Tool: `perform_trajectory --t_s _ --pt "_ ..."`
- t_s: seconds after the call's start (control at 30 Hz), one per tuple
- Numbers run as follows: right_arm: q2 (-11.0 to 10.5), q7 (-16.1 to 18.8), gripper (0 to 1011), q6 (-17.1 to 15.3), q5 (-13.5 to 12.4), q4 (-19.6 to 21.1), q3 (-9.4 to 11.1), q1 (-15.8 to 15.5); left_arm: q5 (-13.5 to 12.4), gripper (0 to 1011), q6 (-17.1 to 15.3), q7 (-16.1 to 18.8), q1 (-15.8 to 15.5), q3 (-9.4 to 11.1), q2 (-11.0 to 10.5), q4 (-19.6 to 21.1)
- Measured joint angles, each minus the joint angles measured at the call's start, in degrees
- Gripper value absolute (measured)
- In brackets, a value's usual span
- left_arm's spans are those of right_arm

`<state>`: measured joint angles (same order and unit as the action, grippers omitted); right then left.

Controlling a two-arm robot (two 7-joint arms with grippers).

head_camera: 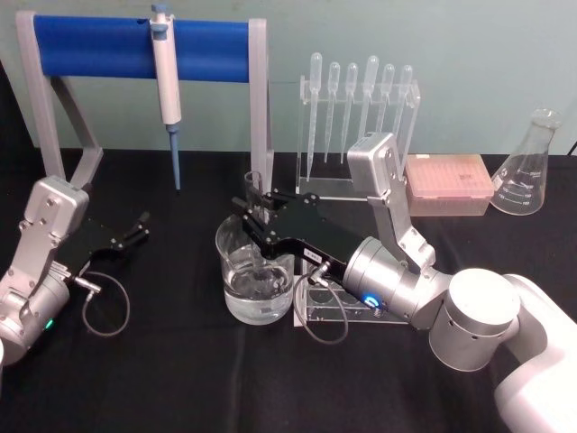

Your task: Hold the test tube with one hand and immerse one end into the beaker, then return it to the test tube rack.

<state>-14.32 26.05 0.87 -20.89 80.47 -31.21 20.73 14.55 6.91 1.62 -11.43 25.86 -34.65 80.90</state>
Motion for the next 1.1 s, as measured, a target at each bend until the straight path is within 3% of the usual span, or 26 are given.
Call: perform_trajectory --t_s 1.1 --pt "0.0 0.0 230 0.0 0.0 0.0 0.0 0.0 0.0 1000 0.0 0.0 0.0 0.0 0.0 0.0"
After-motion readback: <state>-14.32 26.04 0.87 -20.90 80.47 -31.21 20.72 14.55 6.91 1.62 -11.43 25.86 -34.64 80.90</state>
